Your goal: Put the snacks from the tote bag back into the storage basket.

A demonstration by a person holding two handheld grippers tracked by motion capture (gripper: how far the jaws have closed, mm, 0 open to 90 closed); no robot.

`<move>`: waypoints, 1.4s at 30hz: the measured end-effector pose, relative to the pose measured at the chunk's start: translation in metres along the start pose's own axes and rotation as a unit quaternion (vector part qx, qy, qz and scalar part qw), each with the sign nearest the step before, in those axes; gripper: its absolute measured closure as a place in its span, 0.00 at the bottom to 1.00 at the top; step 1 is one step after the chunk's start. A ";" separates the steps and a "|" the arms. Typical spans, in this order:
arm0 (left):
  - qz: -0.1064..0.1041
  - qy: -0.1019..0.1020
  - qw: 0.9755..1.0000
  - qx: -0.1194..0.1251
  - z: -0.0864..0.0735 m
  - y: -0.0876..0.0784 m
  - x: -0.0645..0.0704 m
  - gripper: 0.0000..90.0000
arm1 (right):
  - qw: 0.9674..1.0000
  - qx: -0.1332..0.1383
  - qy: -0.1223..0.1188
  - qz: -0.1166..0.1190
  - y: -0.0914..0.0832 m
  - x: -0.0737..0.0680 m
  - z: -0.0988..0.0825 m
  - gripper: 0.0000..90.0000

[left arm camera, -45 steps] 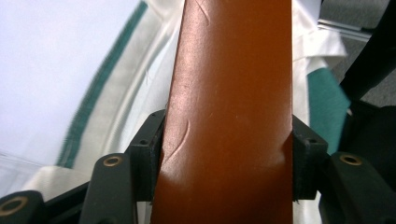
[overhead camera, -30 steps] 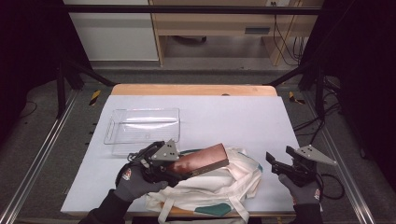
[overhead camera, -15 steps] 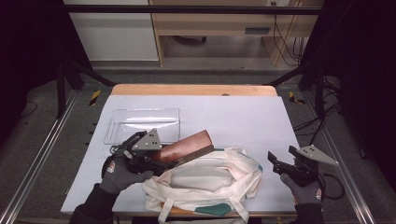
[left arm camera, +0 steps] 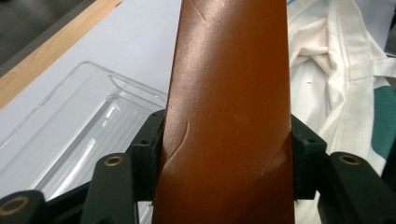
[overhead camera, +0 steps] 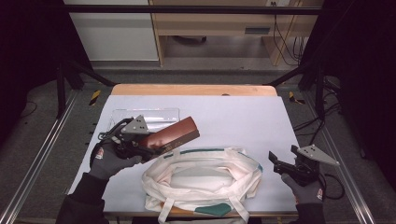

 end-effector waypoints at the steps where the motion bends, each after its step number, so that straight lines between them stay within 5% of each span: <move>1: 0.002 -0.003 1.000 0.001 0.000 -0.001 -0.003 0.47 | 1.000 0.000 -0.001 0.001 0.000 0.000 0.000 0.14; 24: 0.034 -0.049 0.998 -0.015 -0.003 -0.001 -0.065 0.47 | 1.000 -0.007 -0.009 -0.002 0.003 0.001 -0.003 0.13; 42: 0.058 -0.075 0.995 -0.019 -0.011 0.009 -0.098 0.47 | 1.000 -0.011 -0.014 -0.003 0.004 0.001 -0.004 0.13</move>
Point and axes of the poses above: each handheld gripper's, and its own axes: y roughly forward along the jaws, z roughly out of its top, x roughly to its right, the point moved 1 cm from there along y, roughly forward along the jaws, and after that the axes turned 11 degrees about -y, right-handed, at the moved point
